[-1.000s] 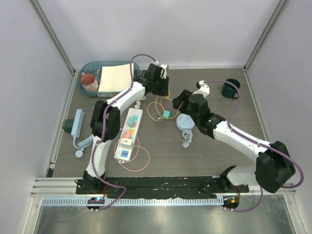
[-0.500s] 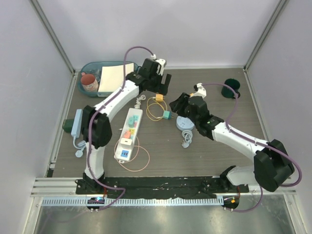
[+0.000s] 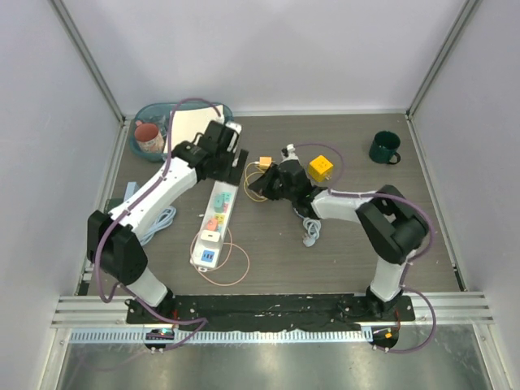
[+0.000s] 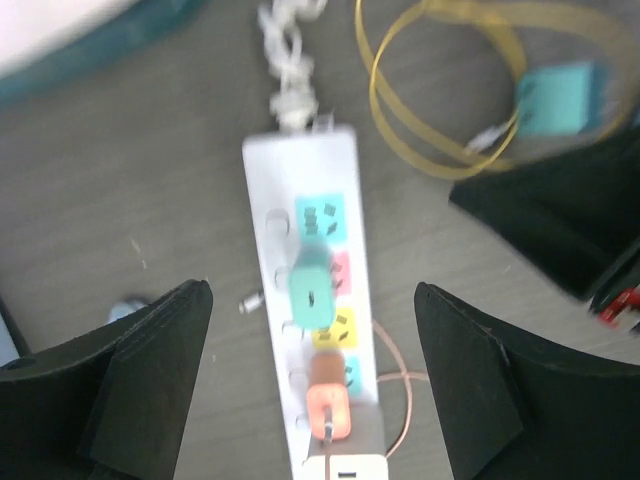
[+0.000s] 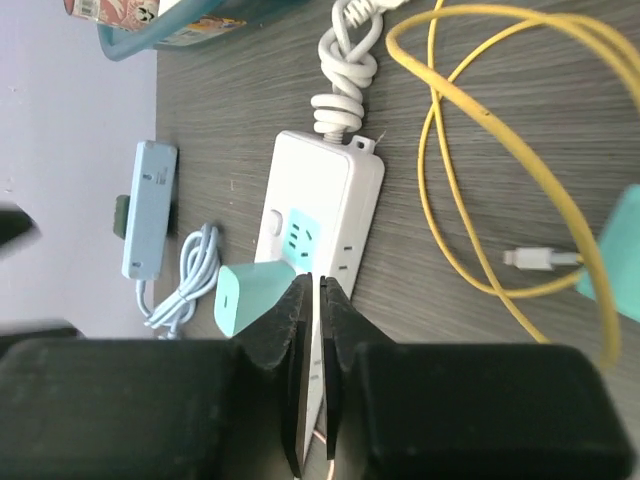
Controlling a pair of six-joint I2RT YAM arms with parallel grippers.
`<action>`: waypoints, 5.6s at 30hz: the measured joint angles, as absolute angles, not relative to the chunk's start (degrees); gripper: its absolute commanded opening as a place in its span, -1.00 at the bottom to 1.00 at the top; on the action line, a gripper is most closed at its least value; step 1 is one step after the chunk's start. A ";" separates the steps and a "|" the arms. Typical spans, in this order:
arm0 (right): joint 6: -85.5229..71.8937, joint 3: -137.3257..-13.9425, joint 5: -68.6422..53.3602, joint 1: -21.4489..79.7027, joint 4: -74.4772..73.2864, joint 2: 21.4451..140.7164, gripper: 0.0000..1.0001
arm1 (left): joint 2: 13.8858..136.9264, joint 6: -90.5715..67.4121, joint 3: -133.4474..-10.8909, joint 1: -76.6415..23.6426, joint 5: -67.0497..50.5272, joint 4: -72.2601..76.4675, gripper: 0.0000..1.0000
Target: Pull the plug off the socket
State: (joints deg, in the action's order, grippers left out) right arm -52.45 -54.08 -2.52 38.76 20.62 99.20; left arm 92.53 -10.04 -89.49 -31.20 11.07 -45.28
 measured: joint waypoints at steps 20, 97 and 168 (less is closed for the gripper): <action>-67.09 -71.02 -11.03 39.70 33.21 125.89 -0.98 | 88.88 -11.73 -68.84 -24.84 1.67 -40.69 0.26; -58.50 -72.38 -8.25 40.21 24.49 121.16 -0.43 | 77.80 -17.80 -78.65 -23.62 1.54 -49.01 -0.99; -48.51 -50.89 -3.01 37.01 15.05 87.94 -0.32 | 89.36 -17.76 -87.68 -36.42 13.34 -56.05 0.39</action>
State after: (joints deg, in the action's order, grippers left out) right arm -48.51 -50.89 -3.01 37.01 15.05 87.94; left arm 89.36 -17.76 -87.68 -36.42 13.34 -56.05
